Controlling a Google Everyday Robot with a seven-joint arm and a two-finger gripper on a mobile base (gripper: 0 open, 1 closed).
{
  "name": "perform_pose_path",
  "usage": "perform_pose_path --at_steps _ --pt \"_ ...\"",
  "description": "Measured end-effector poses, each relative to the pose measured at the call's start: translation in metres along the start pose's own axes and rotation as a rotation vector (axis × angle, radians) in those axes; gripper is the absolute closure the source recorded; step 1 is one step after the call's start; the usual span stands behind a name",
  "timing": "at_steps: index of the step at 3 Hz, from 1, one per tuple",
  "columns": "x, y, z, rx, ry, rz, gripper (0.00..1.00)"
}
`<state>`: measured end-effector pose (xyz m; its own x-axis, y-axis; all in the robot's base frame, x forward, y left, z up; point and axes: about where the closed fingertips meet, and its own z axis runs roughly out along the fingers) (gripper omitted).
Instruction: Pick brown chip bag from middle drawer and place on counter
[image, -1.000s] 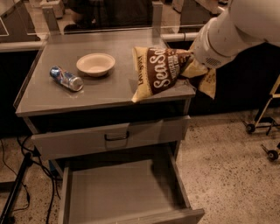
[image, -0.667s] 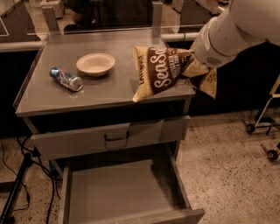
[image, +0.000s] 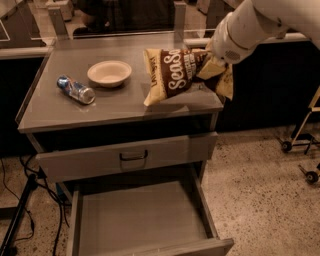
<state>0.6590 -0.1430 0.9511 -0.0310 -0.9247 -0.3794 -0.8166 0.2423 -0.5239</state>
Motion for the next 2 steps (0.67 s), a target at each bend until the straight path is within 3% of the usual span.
perform_pose_path --at_steps 2 --pt "-0.012 -0.015 0.049 -0.098 -0.029 -0.017 1.00"
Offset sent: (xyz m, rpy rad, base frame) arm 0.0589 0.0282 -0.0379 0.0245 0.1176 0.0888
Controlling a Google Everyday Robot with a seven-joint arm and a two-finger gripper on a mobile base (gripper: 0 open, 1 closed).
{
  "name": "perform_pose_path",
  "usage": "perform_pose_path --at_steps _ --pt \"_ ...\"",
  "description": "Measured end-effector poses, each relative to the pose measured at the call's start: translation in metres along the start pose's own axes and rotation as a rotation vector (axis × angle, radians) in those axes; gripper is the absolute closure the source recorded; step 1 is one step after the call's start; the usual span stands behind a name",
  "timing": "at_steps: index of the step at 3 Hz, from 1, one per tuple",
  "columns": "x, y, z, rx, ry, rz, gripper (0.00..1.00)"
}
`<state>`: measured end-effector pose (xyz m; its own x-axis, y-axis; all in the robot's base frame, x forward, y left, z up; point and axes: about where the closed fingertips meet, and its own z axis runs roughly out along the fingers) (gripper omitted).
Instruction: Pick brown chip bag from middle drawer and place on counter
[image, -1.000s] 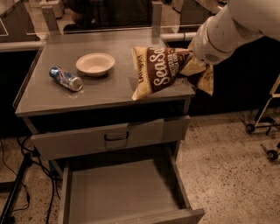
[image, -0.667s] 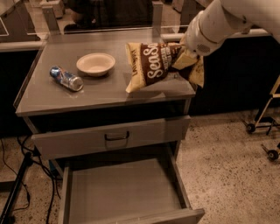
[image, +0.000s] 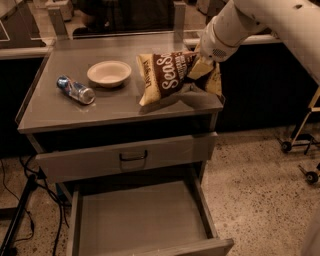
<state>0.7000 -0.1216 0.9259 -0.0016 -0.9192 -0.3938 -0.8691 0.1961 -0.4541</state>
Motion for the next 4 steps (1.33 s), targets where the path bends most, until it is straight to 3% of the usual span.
perform_pose_path --at_steps 3,4 --pt "0.006 0.002 0.063 -0.099 0.009 0.014 1.00" --pt "0.006 0.002 0.063 -0.099 0.009 0.014 0.81"
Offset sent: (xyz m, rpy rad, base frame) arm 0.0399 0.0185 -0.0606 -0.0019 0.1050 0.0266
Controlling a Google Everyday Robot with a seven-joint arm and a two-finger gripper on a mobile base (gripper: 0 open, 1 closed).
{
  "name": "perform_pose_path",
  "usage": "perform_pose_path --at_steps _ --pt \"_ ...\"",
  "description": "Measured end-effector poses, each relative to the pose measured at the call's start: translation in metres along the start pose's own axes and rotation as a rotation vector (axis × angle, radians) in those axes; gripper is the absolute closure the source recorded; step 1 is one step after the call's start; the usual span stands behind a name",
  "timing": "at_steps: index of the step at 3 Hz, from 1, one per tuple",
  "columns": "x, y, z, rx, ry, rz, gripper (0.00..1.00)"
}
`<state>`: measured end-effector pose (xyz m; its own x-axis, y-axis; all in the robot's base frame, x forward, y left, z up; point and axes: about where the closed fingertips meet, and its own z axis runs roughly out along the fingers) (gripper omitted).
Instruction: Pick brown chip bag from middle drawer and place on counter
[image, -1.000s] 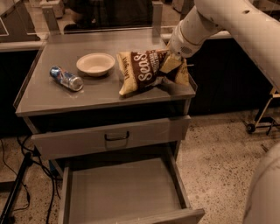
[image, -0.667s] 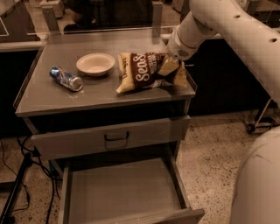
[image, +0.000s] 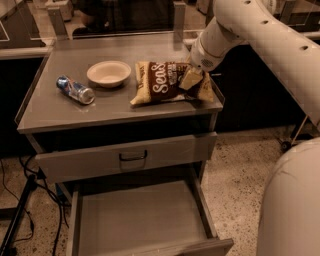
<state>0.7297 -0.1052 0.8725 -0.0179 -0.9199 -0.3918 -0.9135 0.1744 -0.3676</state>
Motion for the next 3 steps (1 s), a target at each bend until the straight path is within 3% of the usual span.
perform_pose_path --at_steps 2,3 --pt "0.0000 0.0000 0.0001 0.000 0.000 0.000 0.34" --pt "0.0000 0.0000 0.0001 0.000 0.000 0.000 0.03"
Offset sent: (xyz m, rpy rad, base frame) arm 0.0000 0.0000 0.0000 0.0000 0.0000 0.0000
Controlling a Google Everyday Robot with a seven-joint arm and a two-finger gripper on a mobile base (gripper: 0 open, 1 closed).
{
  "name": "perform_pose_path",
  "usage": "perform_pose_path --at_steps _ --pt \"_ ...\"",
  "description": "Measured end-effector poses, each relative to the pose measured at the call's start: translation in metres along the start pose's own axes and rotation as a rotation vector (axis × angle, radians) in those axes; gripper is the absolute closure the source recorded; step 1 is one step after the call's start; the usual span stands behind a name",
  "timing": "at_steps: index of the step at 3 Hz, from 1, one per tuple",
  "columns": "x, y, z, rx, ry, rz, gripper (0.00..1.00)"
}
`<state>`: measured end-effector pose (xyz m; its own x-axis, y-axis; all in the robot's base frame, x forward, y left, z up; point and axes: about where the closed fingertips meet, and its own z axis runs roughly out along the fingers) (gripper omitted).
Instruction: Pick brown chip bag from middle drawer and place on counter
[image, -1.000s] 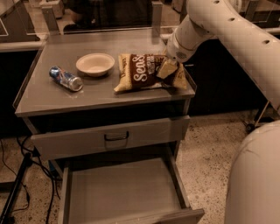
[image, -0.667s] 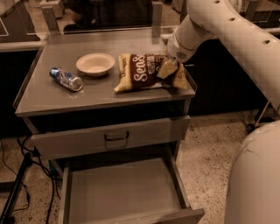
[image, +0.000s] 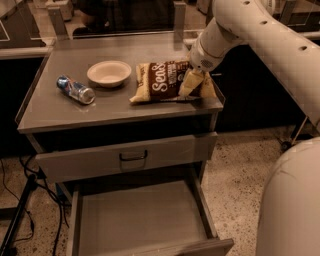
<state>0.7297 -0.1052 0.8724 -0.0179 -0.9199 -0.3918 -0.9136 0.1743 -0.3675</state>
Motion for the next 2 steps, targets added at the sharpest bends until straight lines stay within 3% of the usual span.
perform_pose_path --at_steps 2 --pt "0.0000 0.0000 0.0000 0.000 0.000 0.000 0.00"
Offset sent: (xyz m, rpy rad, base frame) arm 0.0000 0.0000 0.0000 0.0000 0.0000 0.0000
